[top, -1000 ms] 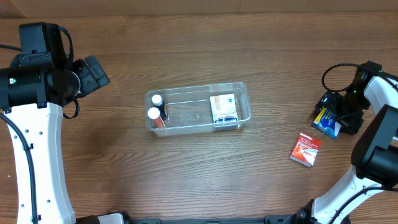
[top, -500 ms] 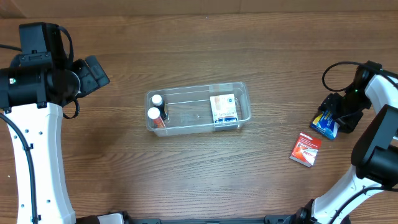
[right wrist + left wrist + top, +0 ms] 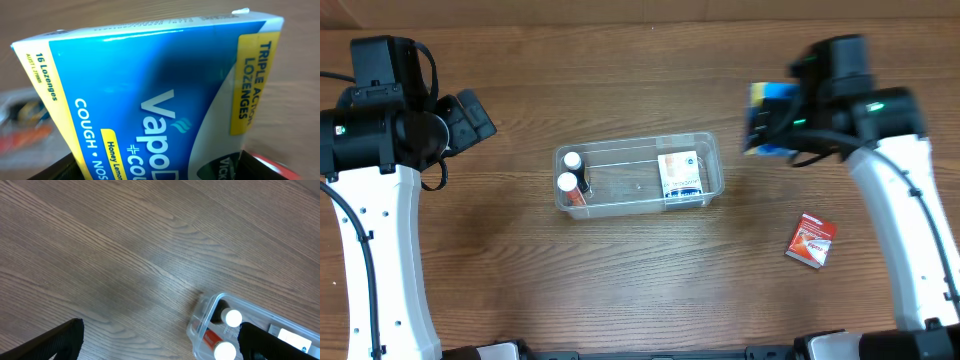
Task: Pack container
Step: 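Place the VapoDrops box into the container's middle and release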
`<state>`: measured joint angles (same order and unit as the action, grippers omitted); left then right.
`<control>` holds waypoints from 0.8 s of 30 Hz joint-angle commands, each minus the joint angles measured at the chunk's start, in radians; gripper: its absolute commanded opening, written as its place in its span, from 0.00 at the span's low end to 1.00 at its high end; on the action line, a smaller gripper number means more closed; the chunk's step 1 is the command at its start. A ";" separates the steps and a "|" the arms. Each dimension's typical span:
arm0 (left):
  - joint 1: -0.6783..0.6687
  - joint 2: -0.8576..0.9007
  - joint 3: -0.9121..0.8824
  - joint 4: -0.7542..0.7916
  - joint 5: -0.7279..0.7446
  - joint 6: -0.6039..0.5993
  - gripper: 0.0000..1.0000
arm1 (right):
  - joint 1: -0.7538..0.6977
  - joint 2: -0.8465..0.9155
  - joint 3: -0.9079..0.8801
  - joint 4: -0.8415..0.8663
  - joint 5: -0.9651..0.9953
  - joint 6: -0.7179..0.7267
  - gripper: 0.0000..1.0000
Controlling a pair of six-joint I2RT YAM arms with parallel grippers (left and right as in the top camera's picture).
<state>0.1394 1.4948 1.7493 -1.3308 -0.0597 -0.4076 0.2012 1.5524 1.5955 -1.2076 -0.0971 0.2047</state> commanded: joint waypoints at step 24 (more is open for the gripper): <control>0.004 0.006 0.013 -0.001 0.001 0.027 1.00 | 0.467 0.413 -0.001 0.249 0.009 0.320 0.73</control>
<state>0.1394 1.4948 1.7493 -1.3312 -0.0597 -0.4076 0.6689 1.9381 1.5955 -0.9638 -0.0818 0.5125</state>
